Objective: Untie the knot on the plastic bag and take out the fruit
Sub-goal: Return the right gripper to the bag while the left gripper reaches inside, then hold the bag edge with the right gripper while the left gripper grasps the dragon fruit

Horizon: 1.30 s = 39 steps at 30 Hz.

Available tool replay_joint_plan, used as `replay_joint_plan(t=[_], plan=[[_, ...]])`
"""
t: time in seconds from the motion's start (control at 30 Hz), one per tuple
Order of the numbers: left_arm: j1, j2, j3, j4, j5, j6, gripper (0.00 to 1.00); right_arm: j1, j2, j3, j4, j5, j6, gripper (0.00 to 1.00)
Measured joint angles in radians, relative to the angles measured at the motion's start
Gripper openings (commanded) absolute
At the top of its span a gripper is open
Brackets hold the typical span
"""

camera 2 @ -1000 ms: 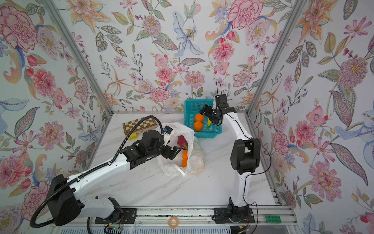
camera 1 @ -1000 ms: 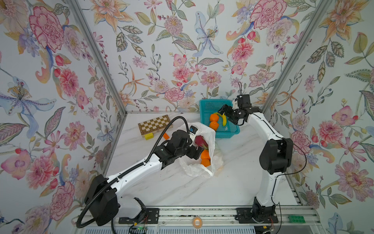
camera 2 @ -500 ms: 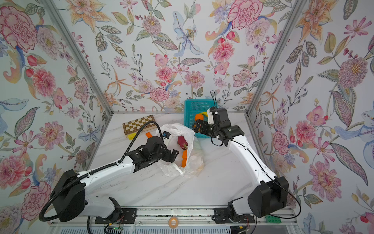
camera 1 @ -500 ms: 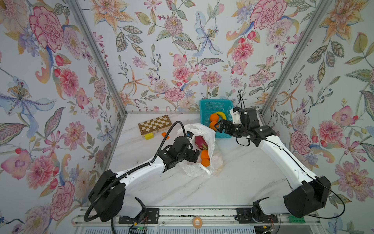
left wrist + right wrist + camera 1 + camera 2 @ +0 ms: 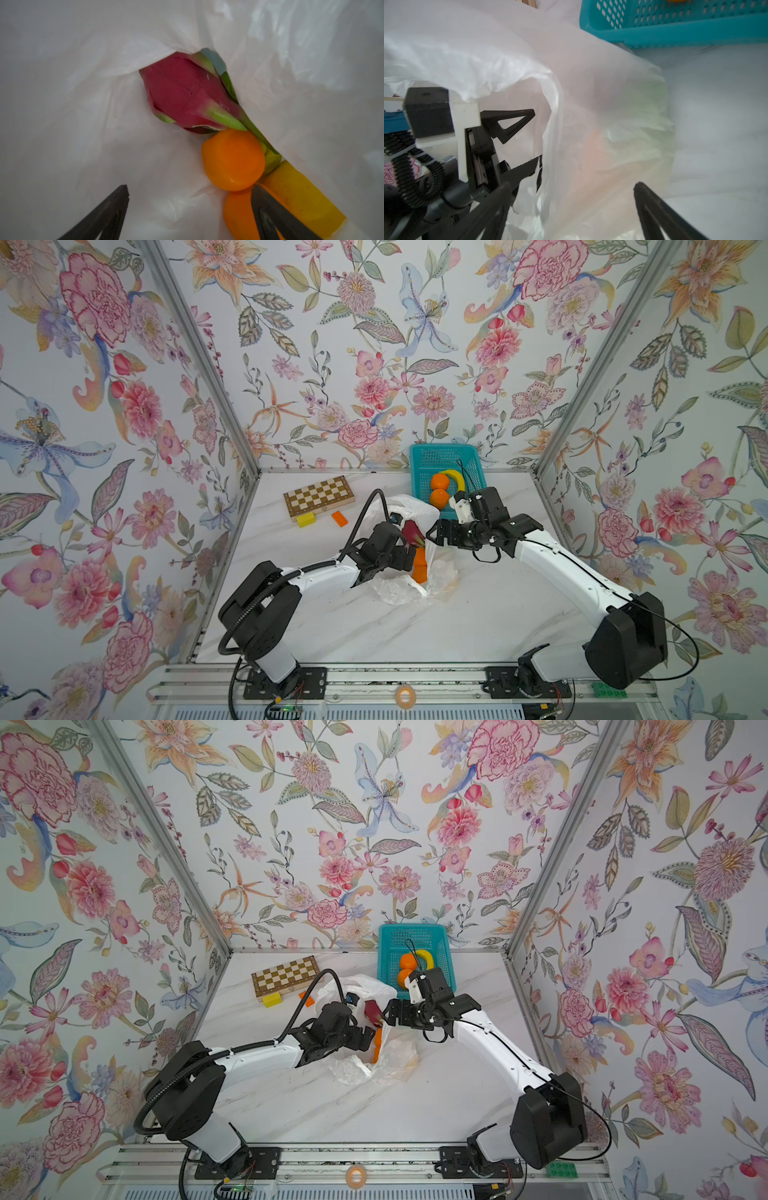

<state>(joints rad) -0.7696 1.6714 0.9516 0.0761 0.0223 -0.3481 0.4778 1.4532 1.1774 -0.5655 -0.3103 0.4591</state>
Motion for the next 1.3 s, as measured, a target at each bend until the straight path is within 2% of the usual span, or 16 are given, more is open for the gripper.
replay_joint_plan(t=[0.17,0.33,0.4,0.7,0.87,1.3], plan=[[0.011,0.068,0.047,0.036,0.0,-0.01,0.93,0.014,0.048,0.002,-0.024,0.025,0.001,0.43],[0.034,0.114,0.103,0.072,0.002,-0.015,0.95,0.013,0.022,0.008,-0.027,0.068,0.016,0.19],[0.048,0.13,0.119,0.085,0.004,-0.021,0.96,0.013,0.0,0.008,-0.028,0.083,0.024,0.13],[0.094,0.238,0.261,0.072,0.038,-0.082,0.99,0.02,-0.121,0.003,0.014,0.08,0.042,0.04],[0.096,0.299,0.349,0.036,0.064,-0.107,0.99,0.033,-0.173,-0.016,0.06,0.071,0.047,0.05],[0.098,0.471,0.568,-0.15,0.068,-0.18,0.99,0.05,-0.174,-0.033,0.069,0.064,0.055,0.06]])
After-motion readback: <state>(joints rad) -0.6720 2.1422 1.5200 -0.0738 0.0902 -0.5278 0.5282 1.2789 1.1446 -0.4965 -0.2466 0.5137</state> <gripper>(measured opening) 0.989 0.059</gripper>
